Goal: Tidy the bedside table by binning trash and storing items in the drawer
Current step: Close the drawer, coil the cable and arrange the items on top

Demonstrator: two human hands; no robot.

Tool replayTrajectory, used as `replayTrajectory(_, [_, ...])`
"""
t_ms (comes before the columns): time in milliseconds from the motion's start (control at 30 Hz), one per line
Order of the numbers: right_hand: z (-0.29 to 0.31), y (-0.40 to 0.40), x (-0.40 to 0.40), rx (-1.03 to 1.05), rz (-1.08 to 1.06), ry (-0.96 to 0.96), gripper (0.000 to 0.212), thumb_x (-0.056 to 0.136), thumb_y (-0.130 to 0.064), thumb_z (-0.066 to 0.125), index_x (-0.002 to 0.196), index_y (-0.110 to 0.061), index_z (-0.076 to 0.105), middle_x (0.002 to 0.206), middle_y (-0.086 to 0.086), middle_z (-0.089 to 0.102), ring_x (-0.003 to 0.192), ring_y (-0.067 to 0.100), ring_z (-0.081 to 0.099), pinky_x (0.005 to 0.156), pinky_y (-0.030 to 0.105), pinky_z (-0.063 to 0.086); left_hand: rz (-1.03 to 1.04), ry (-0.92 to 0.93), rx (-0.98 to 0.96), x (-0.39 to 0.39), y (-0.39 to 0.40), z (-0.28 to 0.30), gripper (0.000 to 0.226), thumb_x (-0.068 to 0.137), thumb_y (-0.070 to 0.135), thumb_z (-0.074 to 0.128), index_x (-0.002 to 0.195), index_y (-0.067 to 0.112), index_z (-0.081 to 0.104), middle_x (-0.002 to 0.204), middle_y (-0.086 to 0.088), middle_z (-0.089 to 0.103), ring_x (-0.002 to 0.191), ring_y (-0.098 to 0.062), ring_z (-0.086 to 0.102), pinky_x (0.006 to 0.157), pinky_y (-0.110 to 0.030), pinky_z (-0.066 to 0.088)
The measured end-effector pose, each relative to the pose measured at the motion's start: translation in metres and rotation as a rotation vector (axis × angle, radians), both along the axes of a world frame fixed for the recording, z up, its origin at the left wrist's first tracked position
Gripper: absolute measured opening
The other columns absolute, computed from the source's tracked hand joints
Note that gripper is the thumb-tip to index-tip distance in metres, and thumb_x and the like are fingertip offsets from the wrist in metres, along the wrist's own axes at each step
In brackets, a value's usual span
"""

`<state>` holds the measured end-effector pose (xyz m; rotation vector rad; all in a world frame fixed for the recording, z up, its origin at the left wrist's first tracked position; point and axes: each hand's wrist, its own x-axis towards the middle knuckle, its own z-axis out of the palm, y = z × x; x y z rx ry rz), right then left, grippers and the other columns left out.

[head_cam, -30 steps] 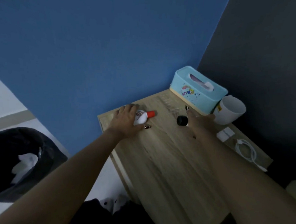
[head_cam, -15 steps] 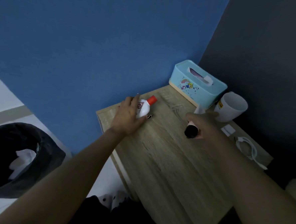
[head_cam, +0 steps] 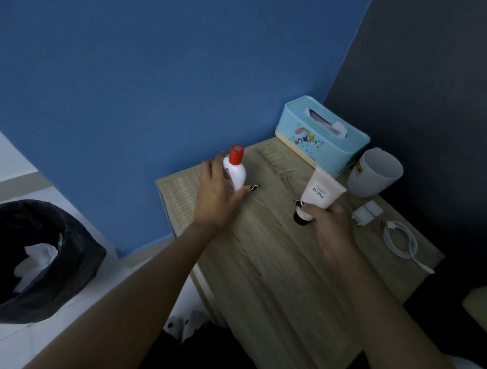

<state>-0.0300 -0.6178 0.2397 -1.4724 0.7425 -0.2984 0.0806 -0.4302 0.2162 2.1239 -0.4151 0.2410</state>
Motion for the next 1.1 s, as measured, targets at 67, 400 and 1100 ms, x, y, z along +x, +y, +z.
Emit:
replayTrajectory(67, [0.000, -0.002, -0.005, -0.035, 0.018, 0.020, 0.041, 0.080, -0.002, 0.069, 0.118, -0.016, 0.063, 0.112, 0.001, 0.068, 0.101, 0.014, 0.064, 0.090, 0.033, 0.050, -0.010, 0.025, 0.013, -0.002, 0.003, -0.002, 0.094, 0.073, 0.049, 0.076, 0.145, 0.013, 0.027, 0.135, -0.007, 0.041, 0.123, -0.018, 0.044, 0.101, -0.025, 0.037])
replayTrajectory(400, [-0.023, 0.017, -0.018, -0.352, -0.152, -0.022, 0.034, 0.081, -0.011, 0.073, 0.112, -0.016, 0.063, 0.103, -0.006, 0.069, 0.093, -0.001, 0.064, 0.080, 0.011, 0.051, -0.018, 0.046, 0.002, -0.007, 0.010, -0.012, 0.084, 0.078, 0.037, 0.074, 0.144, 0.012, 0.029, 0.136, -0.005, 0.046, 0.123, -0.016, 0.047, 0.098, -0.024, 0.040])
replayTrajectory(1100, [-0.041, -0.002, 0.101, -0.683, -0.238, 0.027, 0.034, 0.090, -0.029, 0.062, 0.124, -0.022, 0.057, 0.115, -0.005, 0.070, 0.104, 0.011, 0.065, 0.080, 0.026, 0.048, -0.082, 0.045, -0.031, 0.091, -0.112, -0.031, 0.073, 0.074, 0.025, 0.076, 0.136, 0.010, 0.041, 0.130, -0.007, 0.054, 0.118, -0.021, 0.052, 0.098, -0.031, 0.042])
